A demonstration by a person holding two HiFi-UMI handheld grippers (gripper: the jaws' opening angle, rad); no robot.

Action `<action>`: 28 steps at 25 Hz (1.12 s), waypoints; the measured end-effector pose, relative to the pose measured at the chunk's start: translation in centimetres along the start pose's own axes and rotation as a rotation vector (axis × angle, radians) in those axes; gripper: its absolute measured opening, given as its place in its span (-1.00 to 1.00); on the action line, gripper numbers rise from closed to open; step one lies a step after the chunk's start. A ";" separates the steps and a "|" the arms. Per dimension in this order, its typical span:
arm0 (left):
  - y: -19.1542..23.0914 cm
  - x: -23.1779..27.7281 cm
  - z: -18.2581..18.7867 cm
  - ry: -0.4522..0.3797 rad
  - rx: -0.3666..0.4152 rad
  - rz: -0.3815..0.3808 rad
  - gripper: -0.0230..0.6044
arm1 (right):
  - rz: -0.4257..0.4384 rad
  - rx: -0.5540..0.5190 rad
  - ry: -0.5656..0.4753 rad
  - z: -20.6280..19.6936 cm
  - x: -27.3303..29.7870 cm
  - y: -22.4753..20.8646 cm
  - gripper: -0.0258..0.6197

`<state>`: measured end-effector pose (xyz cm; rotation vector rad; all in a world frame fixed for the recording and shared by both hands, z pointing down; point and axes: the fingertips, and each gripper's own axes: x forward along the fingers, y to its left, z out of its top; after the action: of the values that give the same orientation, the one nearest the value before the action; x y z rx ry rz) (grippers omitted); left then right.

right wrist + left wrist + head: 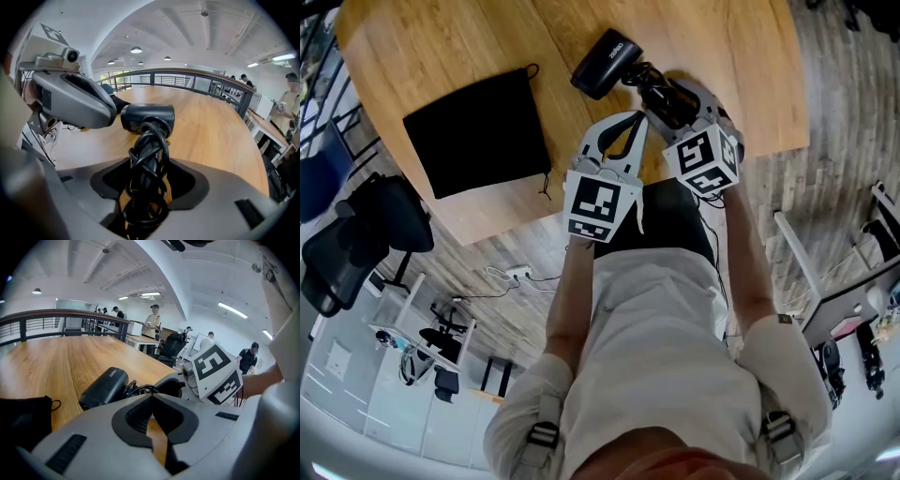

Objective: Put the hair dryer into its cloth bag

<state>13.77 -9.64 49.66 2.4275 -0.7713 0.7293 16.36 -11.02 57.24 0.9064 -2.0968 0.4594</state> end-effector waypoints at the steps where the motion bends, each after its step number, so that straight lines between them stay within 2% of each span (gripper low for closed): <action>1: 0.0 0.0 -0.1 0.001 -0.001 0.000 -0.86 | 0.003 0.001 -0.002 0.0 0.0 0.1 -0.17; 14: 0.6 -0.5 -0.6 0.009 -0.014 -0.002 -0.86 | 0.007 0.065 -0.050 0.1 -0.1 0.1 -0.25; 20: 1.7 -1.4 -1.2 0.008 -0.025 0.023 -0.86 | -0.002 0.086 -0.056 0.2 -0.2 0.3 -0.26; 28: 3.2 -3.1 -2.2 0.007 -0.047 0.072 -0.86 | -0.003 0.061 -0.062 0.8 -0.7 1.1 -0.26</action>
<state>8.82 -9.54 50.32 2.3649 -0.8668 0.7386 15.50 -10.40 56.16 0.9704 -2.1467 0.5021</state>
